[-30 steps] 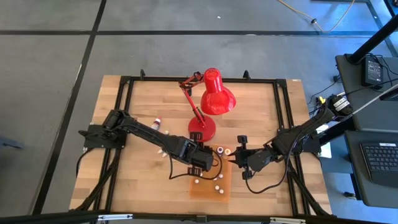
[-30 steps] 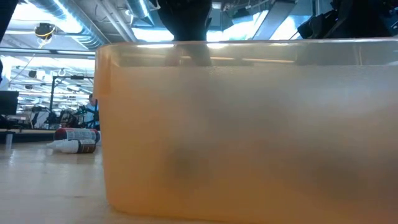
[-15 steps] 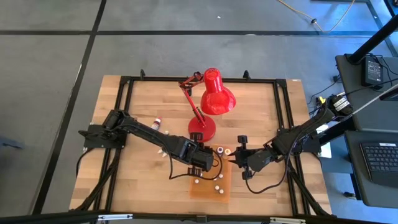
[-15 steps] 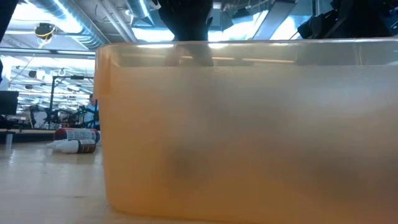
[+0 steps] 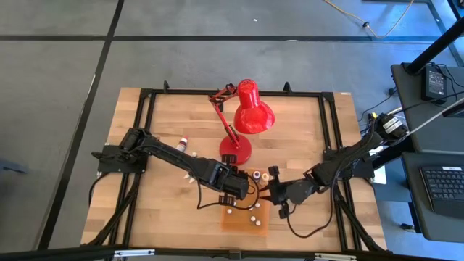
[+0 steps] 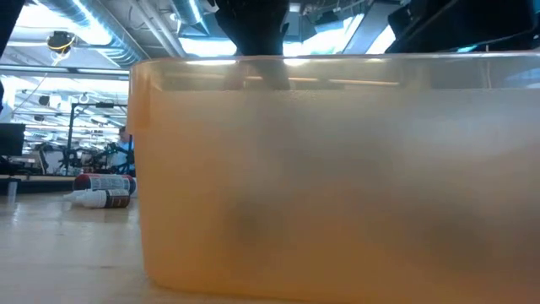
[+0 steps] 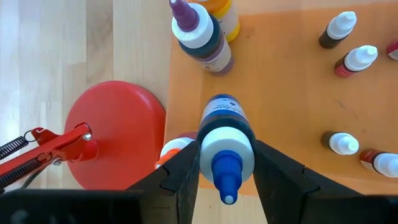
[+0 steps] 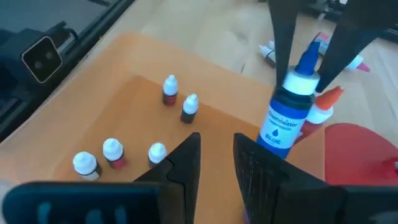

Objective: Pick & Place food coloring
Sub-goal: Put the large blue food coloring bottle into the orange bin, then adjust the large blue food coloring bottle in the orange bin

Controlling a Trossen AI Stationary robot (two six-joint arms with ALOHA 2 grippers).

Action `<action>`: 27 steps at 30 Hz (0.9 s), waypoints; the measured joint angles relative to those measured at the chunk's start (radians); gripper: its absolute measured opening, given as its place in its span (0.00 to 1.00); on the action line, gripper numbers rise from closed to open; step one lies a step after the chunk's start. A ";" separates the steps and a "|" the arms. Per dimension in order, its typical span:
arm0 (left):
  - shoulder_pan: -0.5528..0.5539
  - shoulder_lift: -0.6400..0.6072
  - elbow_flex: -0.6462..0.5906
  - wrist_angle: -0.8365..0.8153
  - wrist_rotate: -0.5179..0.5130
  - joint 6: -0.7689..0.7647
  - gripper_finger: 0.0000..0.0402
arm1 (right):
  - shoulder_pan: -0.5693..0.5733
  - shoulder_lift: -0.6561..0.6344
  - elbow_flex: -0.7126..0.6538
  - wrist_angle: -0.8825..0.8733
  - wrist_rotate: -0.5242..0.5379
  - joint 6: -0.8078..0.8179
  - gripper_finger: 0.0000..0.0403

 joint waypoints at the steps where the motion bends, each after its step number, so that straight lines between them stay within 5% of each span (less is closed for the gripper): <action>1: 0.000 0.000 0.000 0.001 0.000 -0.001 0.34 | 0.000 0.000 0.000 0.007 0.001 0.001 0.25; 27: 0.021 -0.001 0.000 0.004 0.007 -0.018 0.43 | -0.002 0.092 0.007 0.054 -0.037 -0.005 0.25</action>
